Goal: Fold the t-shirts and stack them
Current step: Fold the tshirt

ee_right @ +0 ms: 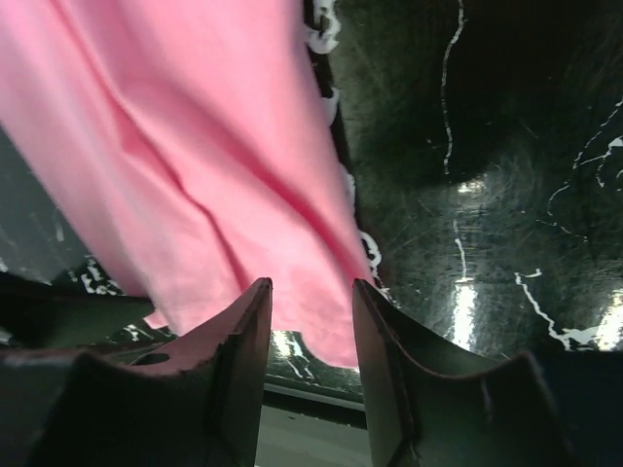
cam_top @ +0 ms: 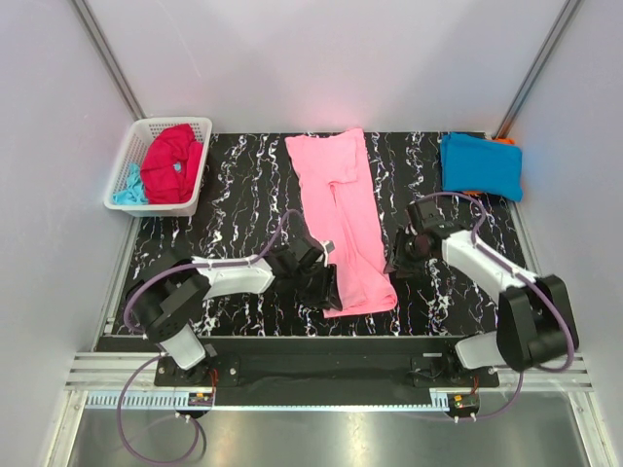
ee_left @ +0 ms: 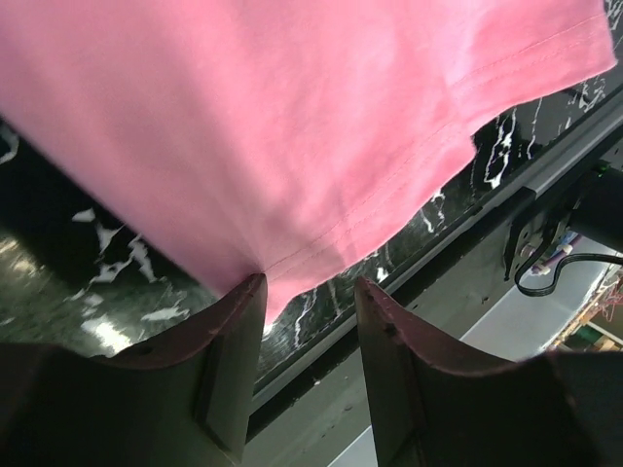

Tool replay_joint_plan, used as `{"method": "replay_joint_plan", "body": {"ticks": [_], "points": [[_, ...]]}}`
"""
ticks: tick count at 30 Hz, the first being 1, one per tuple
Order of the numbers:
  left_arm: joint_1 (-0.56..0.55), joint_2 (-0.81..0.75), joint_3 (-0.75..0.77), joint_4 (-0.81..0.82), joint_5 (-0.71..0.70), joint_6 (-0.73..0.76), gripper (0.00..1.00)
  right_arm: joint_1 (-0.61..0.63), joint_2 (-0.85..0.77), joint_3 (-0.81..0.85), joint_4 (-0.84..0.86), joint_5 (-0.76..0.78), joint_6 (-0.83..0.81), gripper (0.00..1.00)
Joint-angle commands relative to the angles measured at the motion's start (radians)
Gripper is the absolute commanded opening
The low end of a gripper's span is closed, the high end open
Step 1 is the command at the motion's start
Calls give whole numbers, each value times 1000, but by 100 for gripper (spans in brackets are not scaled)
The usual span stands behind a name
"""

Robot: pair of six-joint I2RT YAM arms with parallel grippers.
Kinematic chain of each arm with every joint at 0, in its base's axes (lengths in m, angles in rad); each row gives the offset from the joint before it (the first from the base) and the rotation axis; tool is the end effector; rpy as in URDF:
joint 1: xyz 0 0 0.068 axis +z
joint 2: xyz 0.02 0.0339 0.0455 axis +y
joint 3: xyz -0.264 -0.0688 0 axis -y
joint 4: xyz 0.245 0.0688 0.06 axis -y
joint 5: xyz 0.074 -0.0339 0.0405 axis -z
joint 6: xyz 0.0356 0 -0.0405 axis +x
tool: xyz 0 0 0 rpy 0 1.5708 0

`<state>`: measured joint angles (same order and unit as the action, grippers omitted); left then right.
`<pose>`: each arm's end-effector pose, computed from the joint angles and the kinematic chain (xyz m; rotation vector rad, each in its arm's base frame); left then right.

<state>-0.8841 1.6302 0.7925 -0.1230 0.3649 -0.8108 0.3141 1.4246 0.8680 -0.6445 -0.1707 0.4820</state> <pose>0.1840 -0.2444 0.1472 0.2679 2.8216 -1.0134 0.2461 0.0863 0.1945 0.1926 2.8293 0.4291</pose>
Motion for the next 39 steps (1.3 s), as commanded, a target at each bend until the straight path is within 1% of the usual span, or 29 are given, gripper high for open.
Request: {"method": "replay_joint_plan", "body": {"ticks": [1, 5, 10, 15, 20, 24, 28, 31, 35, 39], "points": [[-18, 31, 102, 60, -7, -16, 47, 13, -116, -38, 89, -39, 55, 45], [-35, 57, 142, 14, -26, -13, 47, 16, -139, -80, 106, -93, 64, 44], [-42, 45, 134, -108, -142, -16, 46, 19, -119, -150, 152, -107, 82, 43], [-53, 13, 99, -125, -188, -13, 46, 25, -108, -205, 200, -122, 98, 41], [-68, 36, 103, -170, -228, -8, 45, 33, -96, -239, 249, -144, 124, 40], [-91, 62, 113, -230, -303, 1, 45, 48, -85, -276, 272, -161, 147, 39], [-110, 82, 135, -343, -391, 4, 44, 74, -101, -317, 279, -165, 196, 38], [-119, 82, 148, -420, -458, 5, 44, 114, -125, -353, 263, -145, 257, 34], [-125, 83, 154, -493, -527, -7, 44, 209, -142, -376, 237, -55, 343, 34], [-127, 109, 160, -579, -572, -37, 45, 263, -87, -370, 230, -7, 398, 33]]}}
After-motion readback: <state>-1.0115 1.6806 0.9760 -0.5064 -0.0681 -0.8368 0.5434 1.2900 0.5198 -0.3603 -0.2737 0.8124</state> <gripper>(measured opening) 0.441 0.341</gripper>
